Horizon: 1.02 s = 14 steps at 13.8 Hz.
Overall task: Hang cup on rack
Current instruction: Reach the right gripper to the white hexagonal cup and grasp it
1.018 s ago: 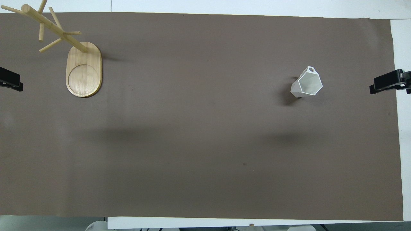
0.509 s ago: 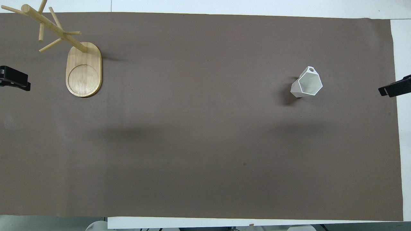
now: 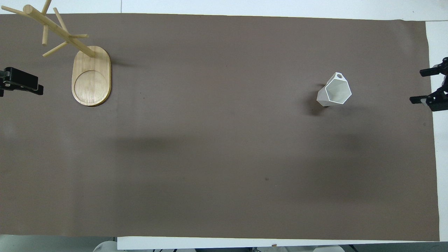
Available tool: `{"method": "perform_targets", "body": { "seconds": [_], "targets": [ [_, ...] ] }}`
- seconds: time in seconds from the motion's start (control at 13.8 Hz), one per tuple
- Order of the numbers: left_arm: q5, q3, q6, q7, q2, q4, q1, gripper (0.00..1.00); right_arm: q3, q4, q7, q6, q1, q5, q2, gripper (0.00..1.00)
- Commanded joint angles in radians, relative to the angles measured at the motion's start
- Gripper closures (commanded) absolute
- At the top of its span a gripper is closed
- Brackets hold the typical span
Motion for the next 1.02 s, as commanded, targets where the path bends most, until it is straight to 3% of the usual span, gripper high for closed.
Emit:
{"method": "perform_targets", "body": {
  "seconds": [0.0, 0.15, 0.51, 0.95],
  "targets": [
    [-0.009, 0.012, -0.010, 0.000, -0.010, -0.006, 0.007, 0.00, 0.011, -0.150, -0.337, 0.010, -0.037, 0.218, 0.009, 0.00],
    [-0.009, 0.012, -0.010, 0.000, -0.010, -0.006, 0.012, 0.00, 0.010, -0.152, -0.439, -0.089, -0.068, 0.373, 0.084, 0.00],
    [-0.007, 0.012, -0.010, 0.000, -0.010, -0.006, 0.012, 0.00, 0.011, -0.152, -0.724, -0.142, -0.097, 0.474, 0.247, 0.00],
    [-0.009, 0.012, -0.010, 0.000, -0.010, -0.006, 0.012, 0.00, 0.019, -0.126, -0.757, -0.146, -0.085, 0.583, 0.348, 0.00]
  ]
}}
